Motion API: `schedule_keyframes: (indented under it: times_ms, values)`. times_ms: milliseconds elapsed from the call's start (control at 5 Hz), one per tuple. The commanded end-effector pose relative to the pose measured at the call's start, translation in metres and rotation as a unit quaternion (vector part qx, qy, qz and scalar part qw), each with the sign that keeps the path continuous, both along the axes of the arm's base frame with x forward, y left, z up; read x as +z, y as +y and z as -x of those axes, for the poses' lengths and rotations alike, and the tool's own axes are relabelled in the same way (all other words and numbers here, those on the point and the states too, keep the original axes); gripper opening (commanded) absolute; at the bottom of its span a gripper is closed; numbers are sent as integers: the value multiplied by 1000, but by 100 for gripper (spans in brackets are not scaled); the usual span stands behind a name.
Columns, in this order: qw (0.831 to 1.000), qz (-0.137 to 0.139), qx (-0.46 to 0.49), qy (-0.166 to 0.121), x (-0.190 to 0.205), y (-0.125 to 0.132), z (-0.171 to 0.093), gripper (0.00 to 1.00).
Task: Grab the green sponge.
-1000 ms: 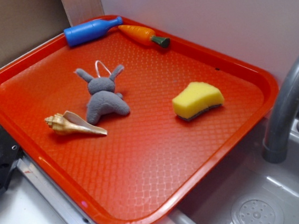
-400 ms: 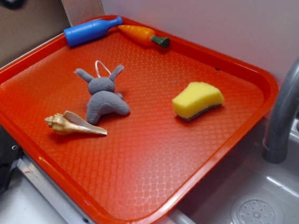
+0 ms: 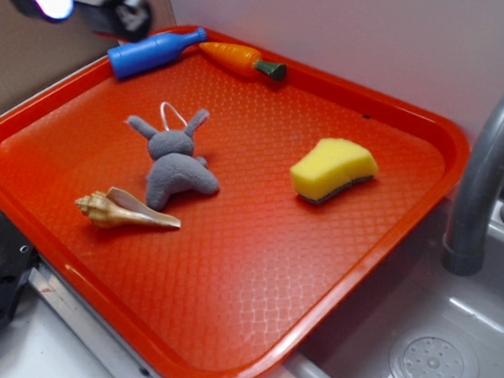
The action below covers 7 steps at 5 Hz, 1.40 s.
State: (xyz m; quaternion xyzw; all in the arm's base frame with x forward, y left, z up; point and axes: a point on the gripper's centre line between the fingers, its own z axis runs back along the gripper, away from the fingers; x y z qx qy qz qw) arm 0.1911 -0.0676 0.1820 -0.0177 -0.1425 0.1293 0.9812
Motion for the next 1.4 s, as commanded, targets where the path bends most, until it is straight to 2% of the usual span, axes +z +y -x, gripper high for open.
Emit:
schedule_keyframes:
  times_ms: [0, 400, 600, 1200]
  values:
    - [999, 16, -21, -24, -36, -29, -58, 100]
    - [998, 16, -64, 2, -82, -63, -91, 100]
    - [995, 11, -93, 28, -107, -81, -97, 100]
    - [994, -19, -91, 63, -147, -82, -101, 100]
